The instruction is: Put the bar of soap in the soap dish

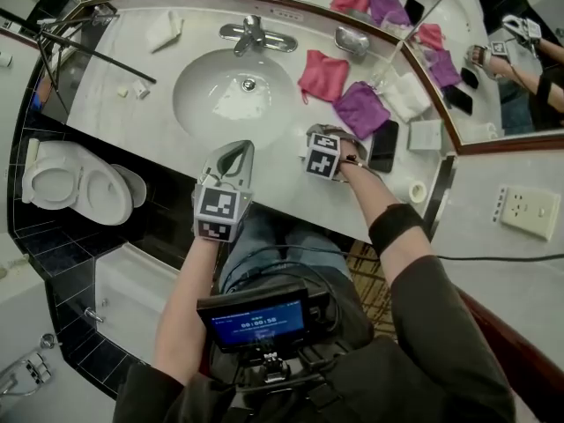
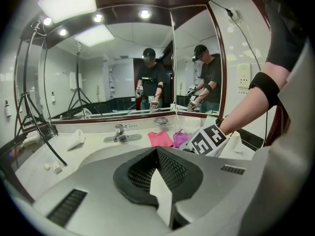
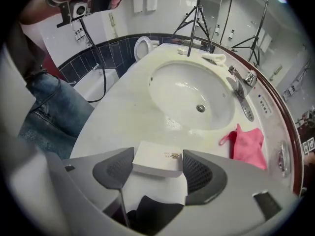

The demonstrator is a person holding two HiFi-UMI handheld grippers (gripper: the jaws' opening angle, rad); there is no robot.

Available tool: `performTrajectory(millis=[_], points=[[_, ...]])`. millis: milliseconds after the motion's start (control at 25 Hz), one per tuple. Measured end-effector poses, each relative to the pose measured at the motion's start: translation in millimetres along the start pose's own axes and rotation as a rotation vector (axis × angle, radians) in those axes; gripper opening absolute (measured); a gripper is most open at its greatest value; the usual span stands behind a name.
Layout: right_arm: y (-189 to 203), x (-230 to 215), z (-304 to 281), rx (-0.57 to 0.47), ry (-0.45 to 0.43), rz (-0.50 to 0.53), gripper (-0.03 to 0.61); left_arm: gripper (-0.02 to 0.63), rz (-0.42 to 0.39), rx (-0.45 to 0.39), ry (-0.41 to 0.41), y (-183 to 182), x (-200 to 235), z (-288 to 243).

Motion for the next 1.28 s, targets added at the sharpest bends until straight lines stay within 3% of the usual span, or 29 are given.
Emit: performTrajectory(millis=[240, 520, 960, 1120, 1280], points=[[3, -3, -10, 0.021, -0.042, -0.013, 0.348, 0.003, 0.022, 0.003, -0.033, 5, 9, 5], [5, -4, -14, 0.006, -0.022, -0.036, 0.368, 0.003, 0.047, 0.007, -0.050, 11, 13, 6], [-10, -16, 25, -0.040, -0.022, -0.043, 0.361, 0.003, 0.047, -0.019, -0.039, 4, 13, 2], [-21, -27, 60, -0.098, 0.030, -0.067, 0.270, 0.003, 0.042, -0.037, -0.029, -4, 13, 1], [-28, -46, 99, -0.209, 0.167, -0.178, 0.095, 0.003, 0.036, -0.054, -0.013, -13, 15, -2]])
Point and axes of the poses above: the fingertips, and each gripper's own axes: z backward along the fingers, x to its left, y out of its underside, the point moved 5 cm from there along z, backward along the fingers, and after that the axes turned 5 degrees about -x, right-handed, at the moved point
